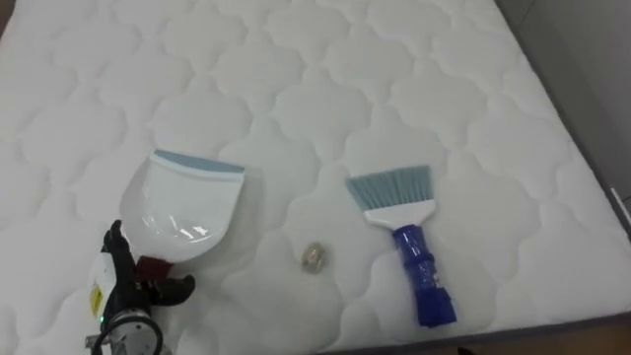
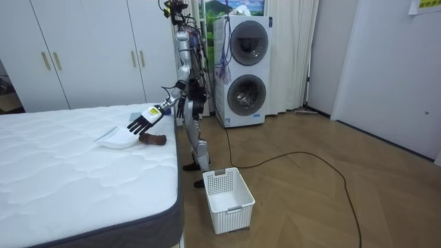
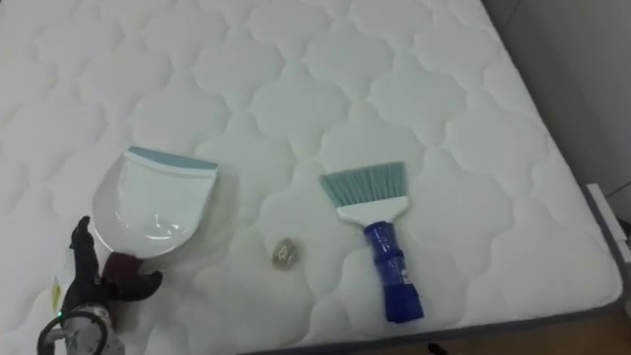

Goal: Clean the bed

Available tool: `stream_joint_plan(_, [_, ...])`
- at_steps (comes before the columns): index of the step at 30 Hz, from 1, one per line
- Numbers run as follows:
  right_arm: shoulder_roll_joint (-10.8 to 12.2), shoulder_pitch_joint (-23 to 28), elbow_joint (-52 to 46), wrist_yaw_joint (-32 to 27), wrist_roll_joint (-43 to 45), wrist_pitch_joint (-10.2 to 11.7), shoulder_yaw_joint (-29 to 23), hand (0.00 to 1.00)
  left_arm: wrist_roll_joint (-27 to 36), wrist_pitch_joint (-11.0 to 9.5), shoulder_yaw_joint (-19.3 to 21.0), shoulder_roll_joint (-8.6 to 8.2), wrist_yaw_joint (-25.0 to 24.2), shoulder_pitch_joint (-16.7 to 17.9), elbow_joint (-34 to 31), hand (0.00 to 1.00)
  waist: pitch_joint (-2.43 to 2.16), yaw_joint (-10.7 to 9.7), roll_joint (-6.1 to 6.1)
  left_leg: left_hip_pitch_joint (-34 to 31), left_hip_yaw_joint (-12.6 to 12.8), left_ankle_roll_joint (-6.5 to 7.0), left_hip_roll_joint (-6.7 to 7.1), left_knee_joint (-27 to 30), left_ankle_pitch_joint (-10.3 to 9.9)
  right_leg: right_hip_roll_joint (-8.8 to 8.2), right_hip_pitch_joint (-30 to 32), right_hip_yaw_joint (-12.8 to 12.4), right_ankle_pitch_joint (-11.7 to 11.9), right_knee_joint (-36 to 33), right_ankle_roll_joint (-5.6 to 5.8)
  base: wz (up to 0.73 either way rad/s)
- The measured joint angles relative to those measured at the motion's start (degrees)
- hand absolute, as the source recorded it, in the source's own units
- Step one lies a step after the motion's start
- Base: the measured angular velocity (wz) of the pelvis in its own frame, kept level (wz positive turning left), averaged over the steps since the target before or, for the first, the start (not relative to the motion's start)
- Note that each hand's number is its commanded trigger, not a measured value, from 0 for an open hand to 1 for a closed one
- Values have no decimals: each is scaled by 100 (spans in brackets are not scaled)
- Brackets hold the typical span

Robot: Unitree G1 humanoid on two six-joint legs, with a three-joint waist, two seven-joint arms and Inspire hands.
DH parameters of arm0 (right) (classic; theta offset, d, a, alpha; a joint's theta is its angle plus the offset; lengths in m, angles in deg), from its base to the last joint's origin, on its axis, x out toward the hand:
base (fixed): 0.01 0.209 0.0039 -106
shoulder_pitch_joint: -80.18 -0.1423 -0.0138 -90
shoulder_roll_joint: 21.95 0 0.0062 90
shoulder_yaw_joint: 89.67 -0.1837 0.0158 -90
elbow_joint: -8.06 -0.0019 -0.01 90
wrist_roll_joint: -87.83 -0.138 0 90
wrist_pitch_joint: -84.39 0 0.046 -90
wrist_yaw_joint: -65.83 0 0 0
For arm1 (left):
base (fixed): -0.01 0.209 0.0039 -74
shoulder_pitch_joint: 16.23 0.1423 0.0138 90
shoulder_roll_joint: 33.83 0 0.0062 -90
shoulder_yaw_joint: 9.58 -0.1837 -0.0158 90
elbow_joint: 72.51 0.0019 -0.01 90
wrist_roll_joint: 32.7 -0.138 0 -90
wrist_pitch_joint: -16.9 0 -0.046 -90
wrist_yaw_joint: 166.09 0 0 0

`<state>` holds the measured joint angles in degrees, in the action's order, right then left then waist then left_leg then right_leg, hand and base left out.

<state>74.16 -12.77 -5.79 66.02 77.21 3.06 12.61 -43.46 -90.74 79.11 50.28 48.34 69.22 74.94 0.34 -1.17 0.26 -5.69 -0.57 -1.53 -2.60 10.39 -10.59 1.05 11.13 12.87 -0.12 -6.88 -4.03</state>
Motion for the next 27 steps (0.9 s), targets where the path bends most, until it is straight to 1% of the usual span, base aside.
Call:
stream_joint_plan(8, [1,12,1,-2,-50,2,5,0,10,0,-31,0,43,26,0,0,1,-15,16,30,9,5,5,-1,0,-11,-33,21,-28,2,10,3])
stream_joint_plan(13, [-1,59,-6,-12,-56,3,12,0,174,-2,-175,3,111,26,0,0,6,-16,21,46,39,7,13,7,2,-26,-79,21,-89,8,38,8])
stream_joint_plan(16, [-15,71,-18,-5,-50,6,25,0,253,-2,-177,5,116,26,3,0,21,2,24,35,71,7,13,10,2,-27,-69,6,-103,6,41,0])
stream_joint_plan(18, [-32,72,-36,-2,-47,6,34,0,276,-2,-177,5,116,26,5,0,39,4,22,14,104,7,13,10,2,-33,-54,5,-123,5,51,0])
stream_joint_plan(20, [-43,70,-42,-1,-47,6,43,0,279,-2,-177,6,115,25,5,0,39,8,22,-18,151,7,13,10,2,-36,-20,3,-129,1,53,0])
stream_joint_plan(22, [-60,65,-47,5,-35,6,61,0,276,-12,-177,8,106,9,114,0,46,6,25,-43,187,7,13,11,2,-48,11,-8,-128,-3,54,-2])
stream_joint_plan(23, [-65,66,-40,6,-27,6,60,0,271,-13,-177,10,95,-12,261,0,47,1,28,-57,199,7,15,14,2,-82,27,-5,-128,-16,54,-3])
stream_joint_plan(25, [-66,41,-4,14,-30,3,69,0,277,-8,-180,11,57,-108,664,0,62,-5,51,-96,201,7,21,13,2,-89,83,17,-132,-41,55,-2])
stream_joint_plan(26, [-66,29,-4,25,-29,3,71,0,282,-6,-176,14,16,-122,746,0,68,-5,59,-112,203,7,21,15,2,-89,103,25,-134,-51,56,0])
stream_joint_plan(27, [-65,-27,21,54,-30,2,71,0,325,10,-177,13,-58,-135,847,0,92,-9,81,-131,203,8,24,15,2,-95,124,35,-140,-63,58,3])
